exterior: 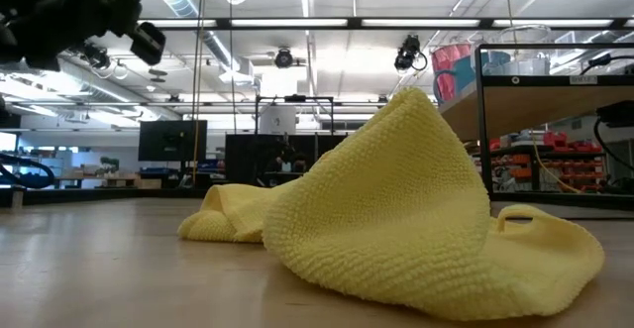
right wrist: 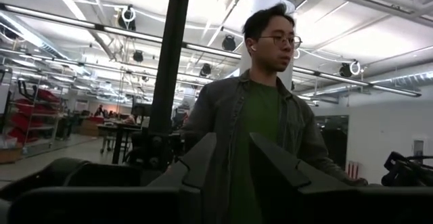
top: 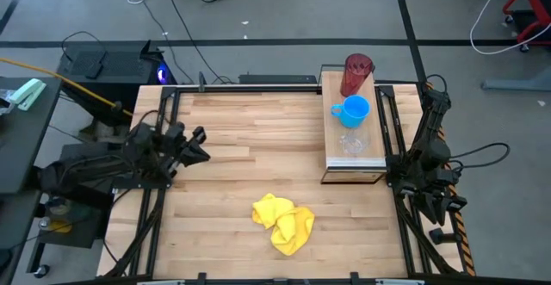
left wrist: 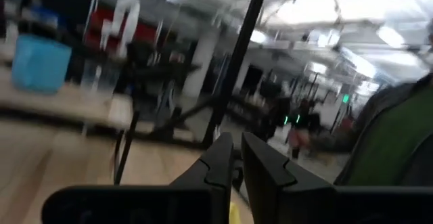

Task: Stack small to large cups/mugs on shelf
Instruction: Return to Home Position

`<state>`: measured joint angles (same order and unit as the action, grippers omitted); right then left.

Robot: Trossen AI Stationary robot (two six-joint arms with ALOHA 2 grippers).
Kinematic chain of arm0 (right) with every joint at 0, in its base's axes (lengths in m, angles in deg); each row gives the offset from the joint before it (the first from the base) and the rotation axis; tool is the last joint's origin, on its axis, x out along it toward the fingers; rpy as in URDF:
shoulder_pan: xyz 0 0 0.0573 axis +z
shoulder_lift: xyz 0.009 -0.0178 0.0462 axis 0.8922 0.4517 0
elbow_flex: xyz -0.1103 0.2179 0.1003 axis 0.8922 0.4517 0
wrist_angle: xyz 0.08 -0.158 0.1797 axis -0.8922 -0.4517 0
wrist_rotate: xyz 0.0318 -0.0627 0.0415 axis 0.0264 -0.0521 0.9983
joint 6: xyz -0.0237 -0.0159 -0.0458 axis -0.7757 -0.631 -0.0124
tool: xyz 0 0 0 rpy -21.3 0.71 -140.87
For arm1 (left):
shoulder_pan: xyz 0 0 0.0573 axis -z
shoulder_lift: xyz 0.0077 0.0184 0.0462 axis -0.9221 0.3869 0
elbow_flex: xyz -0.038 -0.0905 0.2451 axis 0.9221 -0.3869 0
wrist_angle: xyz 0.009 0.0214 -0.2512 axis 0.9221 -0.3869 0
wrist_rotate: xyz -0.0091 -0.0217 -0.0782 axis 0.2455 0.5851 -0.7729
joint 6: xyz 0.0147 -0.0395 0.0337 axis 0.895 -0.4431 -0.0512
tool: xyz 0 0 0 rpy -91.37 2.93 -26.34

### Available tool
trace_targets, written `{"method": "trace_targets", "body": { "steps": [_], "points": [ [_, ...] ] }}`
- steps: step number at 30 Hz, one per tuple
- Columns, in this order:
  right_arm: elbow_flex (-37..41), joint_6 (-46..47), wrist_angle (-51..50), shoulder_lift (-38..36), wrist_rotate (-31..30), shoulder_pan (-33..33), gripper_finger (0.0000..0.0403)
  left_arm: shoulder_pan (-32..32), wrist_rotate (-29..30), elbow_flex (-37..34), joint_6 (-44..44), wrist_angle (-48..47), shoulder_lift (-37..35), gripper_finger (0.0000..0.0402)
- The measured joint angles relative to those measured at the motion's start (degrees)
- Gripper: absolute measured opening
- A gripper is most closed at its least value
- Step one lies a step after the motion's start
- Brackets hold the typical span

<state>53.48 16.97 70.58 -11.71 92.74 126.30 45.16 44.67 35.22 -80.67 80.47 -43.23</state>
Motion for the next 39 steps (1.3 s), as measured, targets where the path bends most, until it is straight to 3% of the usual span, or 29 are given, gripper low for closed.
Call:
{"method": "trace_targets", "body": {
  "steps": [5,10,15,25,39],
  "points": [
    [0.0,0.0,0.0,0.0,0.0,0.0,0.0094,-0.9,0.6,-4.4,-4.4,11.3,-4.1,0.0035],
    [0.0,0.0,-1.0,0.0,0.0,0.0,0.0094,-2.2,-2.9,-3.8,-5.1,7.4,-4.9,0.0030],
    [0.0,0.0,-3.9,0.0,0.0,0.0,0.0094,-4.9,-3.5,-3.9,-3.6,-5.6,-4.8,0.0035],
    [0.0,-0.4,-6.7,0.3,0.0,0.0,0.0094,-9.7,-4.8,-3.9,-2.5,-5.2,-6.9,0.0039],
    [0.0,-0.6,-7.2,0.3,0.0,0.0,0.0094,-11.0,-5.2,-4.4,-0.9,-5.5,-20.0,0.0037]
  ]
}}
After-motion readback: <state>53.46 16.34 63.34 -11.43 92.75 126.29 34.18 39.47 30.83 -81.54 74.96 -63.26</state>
